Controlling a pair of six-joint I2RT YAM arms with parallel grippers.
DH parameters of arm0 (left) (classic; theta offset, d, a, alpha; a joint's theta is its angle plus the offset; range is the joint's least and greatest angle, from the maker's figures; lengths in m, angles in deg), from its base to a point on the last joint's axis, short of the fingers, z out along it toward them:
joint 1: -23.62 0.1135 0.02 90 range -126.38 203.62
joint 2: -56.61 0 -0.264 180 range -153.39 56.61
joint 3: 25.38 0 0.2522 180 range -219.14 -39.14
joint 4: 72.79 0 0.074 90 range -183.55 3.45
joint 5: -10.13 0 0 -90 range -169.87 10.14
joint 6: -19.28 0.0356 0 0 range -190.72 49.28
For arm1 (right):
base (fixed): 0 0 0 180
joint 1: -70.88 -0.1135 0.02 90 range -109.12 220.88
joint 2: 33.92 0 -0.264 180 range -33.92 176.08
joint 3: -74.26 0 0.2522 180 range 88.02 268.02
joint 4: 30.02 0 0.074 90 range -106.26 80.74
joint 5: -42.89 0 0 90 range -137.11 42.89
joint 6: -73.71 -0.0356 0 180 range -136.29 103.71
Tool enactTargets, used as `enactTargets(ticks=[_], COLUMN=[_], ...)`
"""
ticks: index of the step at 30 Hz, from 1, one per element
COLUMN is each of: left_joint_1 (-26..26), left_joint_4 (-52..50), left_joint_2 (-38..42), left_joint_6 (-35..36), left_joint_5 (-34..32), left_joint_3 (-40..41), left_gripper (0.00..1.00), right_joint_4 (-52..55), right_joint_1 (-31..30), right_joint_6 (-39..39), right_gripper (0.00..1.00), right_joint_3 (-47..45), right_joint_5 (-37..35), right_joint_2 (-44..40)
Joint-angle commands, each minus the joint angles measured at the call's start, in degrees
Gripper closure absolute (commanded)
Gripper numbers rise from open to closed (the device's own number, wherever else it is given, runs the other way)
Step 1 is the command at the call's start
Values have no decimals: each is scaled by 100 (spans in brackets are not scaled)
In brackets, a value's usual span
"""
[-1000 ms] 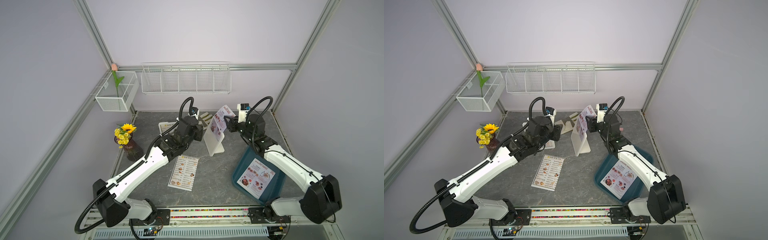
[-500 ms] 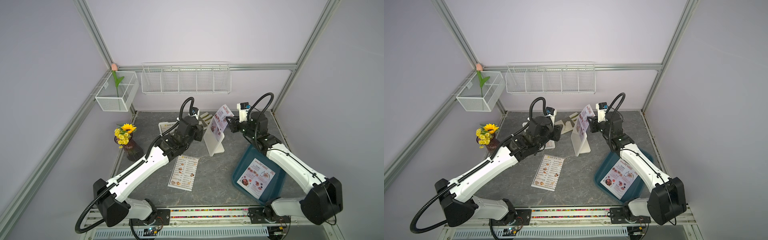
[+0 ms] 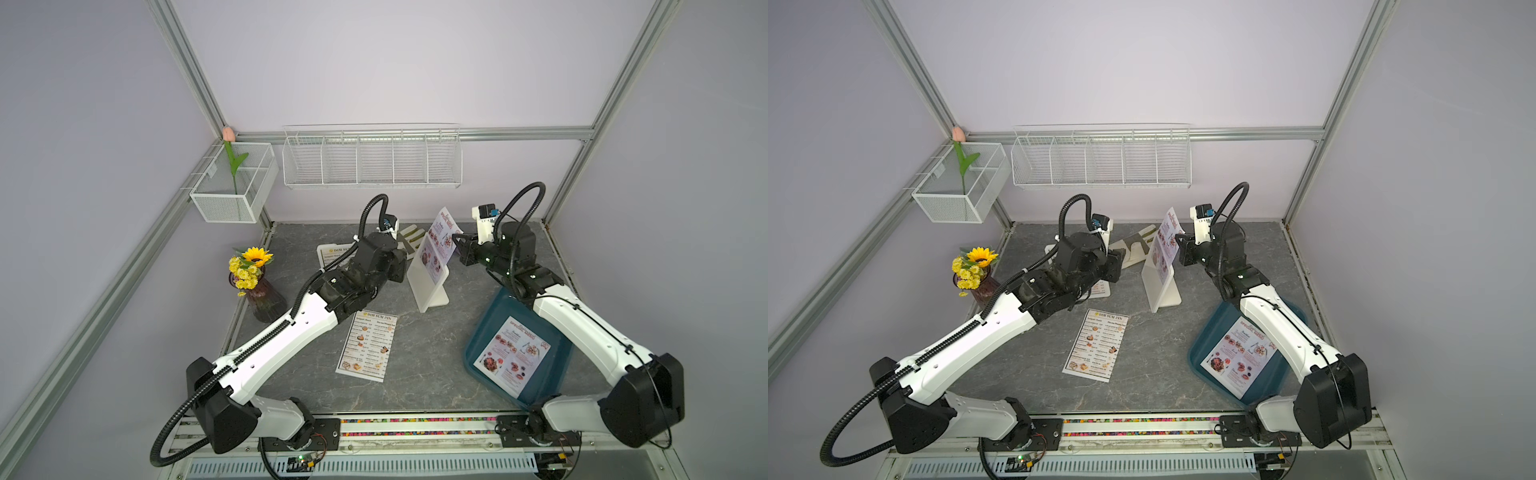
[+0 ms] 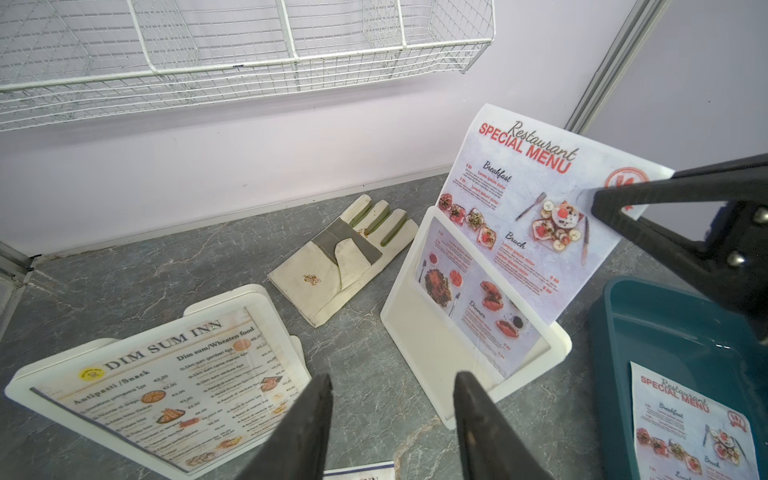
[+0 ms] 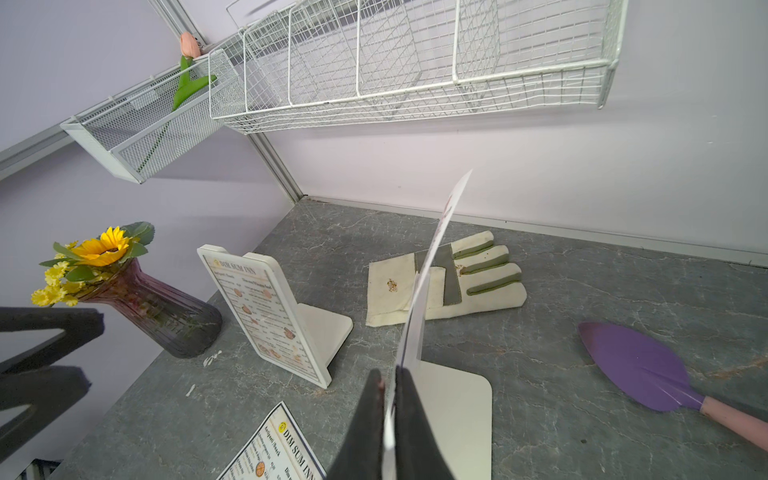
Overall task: Replace the menus in the menu holders
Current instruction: Insert the menu into the menu holder.
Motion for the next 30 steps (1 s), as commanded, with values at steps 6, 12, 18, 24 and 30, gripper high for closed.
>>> enactTargets(ticks=[6,12,18,24,30], left_joint_1=[-6,-4,-8,-2,-4], left_joint_4=[57,65,81,119,103], left_joint_2=[74,91,151,208,214], left_joint_6=[-76,-117,-138,-148,-161], left_joint_5=[-21,5,36,40,32], left_joint_3=[-64,-27,9,56,40], left_gripper=[50,50,50,50,50], right_joint_4=[30,139,495,769,759], right_joint_1=[-127,-351,-442,-322,-267], right_joint_6=[-192,-158,0,200,229], right_gripper=[87,85,81,73,74], right_joint_3=[-352,-542,-468,-164,42], right_joint_5=[323,413,253,-13,-28], right_joint_2=[-187,-200,-263,-259,-28])
